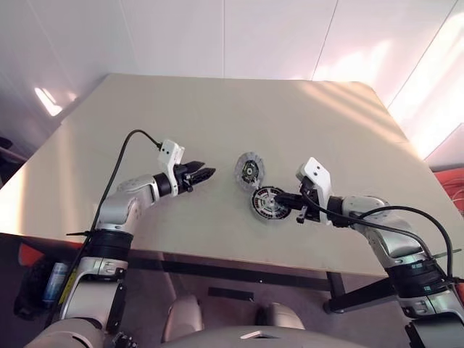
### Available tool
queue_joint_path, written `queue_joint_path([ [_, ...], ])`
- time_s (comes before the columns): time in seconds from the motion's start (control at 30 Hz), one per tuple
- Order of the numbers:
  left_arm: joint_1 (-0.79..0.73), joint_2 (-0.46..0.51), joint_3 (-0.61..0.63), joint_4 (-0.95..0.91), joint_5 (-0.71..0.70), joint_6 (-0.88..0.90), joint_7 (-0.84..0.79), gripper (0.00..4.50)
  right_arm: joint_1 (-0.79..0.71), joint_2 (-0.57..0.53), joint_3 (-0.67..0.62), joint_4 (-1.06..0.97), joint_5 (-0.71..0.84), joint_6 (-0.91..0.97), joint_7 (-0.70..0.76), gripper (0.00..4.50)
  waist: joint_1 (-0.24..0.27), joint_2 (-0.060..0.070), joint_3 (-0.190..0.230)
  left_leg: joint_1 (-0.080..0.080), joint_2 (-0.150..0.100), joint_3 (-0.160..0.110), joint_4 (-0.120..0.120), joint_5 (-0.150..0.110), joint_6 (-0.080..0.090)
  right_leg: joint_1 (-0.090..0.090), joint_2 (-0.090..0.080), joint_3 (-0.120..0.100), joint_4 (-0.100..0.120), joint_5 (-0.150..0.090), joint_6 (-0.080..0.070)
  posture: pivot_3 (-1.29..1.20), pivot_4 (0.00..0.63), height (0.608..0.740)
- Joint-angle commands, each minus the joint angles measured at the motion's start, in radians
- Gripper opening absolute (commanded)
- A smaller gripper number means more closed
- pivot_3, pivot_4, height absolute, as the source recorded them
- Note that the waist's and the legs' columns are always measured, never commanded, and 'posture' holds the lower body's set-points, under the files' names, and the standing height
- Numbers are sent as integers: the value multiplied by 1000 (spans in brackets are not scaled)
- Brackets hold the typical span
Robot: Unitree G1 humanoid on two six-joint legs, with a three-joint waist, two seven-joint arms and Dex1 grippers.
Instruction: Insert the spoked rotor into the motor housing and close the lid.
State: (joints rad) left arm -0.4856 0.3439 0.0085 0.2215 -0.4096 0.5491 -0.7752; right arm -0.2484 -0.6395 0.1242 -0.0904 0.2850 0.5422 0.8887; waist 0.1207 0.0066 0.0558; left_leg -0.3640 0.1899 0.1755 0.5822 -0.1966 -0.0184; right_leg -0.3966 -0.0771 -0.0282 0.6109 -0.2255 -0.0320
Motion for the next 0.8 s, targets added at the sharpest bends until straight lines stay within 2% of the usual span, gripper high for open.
queue_joint_path([
  [0.03,-5,7,18,-29,-2,-20,2,2661,12,2,39,29,-46,-5,-14,28,0,0,0,2,0,0,0,0,0,2,0,0,0,0,0,0,0,740],
  [0.2,-6,10,21,-28,-2,-19,4,2661,-13,18,-34,10,17,-18,-5,28,0,0,0,12,0,0,-1,-1,1,11,0,0,-2,0,0,0,0,740],
  [0.33,-7,8,18,-25,-1,-20,5,2661,-53,27,-85,1,62,-34,8,28,0,0,0,12,0,0,-1,-1,2,11,0,0,-2,0,0,0,0,740],
  [0.57,-16,3,17,-18,0,-23,6,2661,-28,53,-43,20,37,-54,13,28,1,0,0,10,-1,0,-2,-1,1,10,0,0,-3,0,0,0,0,740],
  [0.8,-7,4,15,-33,-2,-17,11,2661,-58,170,4,127,4,-66,-40,28,-9,0,0,10,0,0,-2,-1,1,9,0,0,-2,0,0,0,0,740],
])
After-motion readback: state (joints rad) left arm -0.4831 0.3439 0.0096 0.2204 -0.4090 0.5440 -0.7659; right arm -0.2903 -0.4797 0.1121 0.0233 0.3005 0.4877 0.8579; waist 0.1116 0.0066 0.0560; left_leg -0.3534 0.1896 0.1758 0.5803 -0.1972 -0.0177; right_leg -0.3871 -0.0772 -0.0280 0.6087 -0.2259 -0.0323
